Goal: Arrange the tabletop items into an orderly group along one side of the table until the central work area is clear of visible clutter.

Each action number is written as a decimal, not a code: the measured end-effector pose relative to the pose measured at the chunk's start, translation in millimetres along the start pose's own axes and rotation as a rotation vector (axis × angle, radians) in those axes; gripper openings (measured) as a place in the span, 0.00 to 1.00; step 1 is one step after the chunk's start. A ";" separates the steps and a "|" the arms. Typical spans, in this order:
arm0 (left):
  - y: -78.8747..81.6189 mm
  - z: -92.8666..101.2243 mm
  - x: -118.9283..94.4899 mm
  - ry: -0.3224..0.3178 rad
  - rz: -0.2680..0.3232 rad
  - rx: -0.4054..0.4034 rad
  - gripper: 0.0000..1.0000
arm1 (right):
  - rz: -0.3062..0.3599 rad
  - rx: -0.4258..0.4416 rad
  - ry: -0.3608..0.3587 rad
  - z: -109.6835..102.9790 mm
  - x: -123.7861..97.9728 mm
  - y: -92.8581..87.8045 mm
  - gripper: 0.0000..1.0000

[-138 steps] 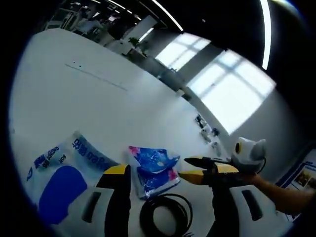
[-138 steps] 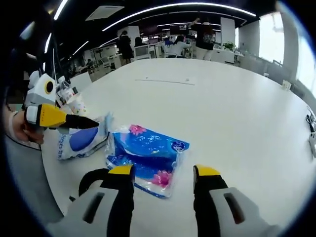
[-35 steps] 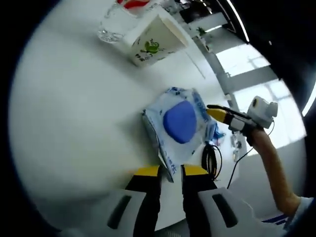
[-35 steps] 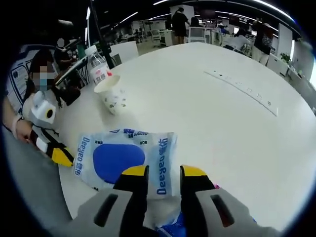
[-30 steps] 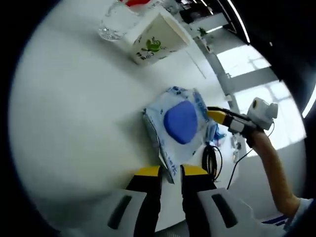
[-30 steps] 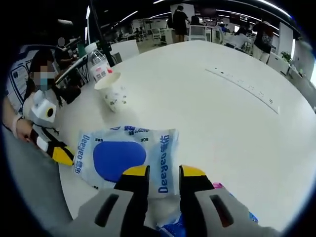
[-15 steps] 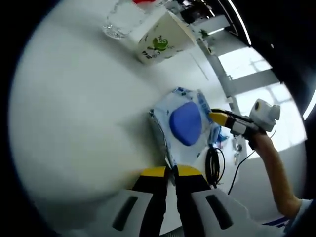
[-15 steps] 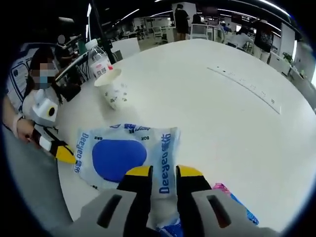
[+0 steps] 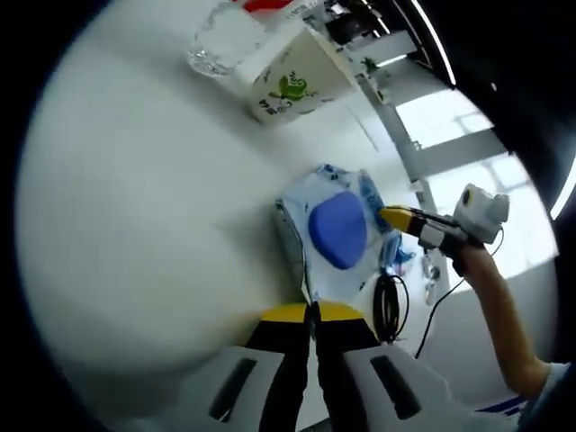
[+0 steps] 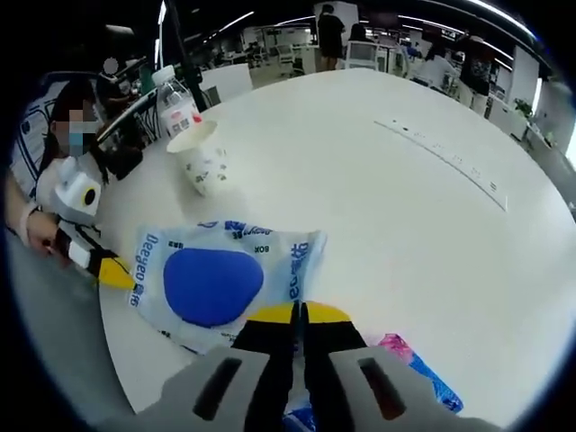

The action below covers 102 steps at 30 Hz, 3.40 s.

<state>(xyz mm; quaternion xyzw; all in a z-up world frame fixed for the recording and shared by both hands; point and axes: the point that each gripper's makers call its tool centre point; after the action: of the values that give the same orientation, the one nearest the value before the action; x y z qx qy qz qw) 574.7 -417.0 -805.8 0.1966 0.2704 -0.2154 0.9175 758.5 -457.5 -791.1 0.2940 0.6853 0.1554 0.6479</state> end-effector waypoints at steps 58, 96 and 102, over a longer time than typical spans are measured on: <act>101.5 44.4 0.8 -0.061 0.153 0.285 0.00 | 0.264 0.341 -0.095 -6.2 -79.9 -8.3 0.00; 110.5 13.4 24.4 -0.014 0.152 0.272 0.00 | 0.203 0.328 -0.138 -11.4 -43.2 -22.9 0.00; 112.5 8.1 27.4 -0.010 0.150 0.268 0.00 | 0.193 0.320 -0.147 -14.4 -40.8 -24.4 0.00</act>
<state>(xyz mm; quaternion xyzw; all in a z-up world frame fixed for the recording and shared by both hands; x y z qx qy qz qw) 655.4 -335.4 -788.0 0.3358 0.2191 -0.1816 0.8979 739.1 -498.7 -771.4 0.4680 0.6208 0.0838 0.6234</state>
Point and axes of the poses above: the point that each gripper's makers call its tool centre point, and the gripper's own axes: x roughly forward along the fingers, z roughly to its right, y roughly out of its top
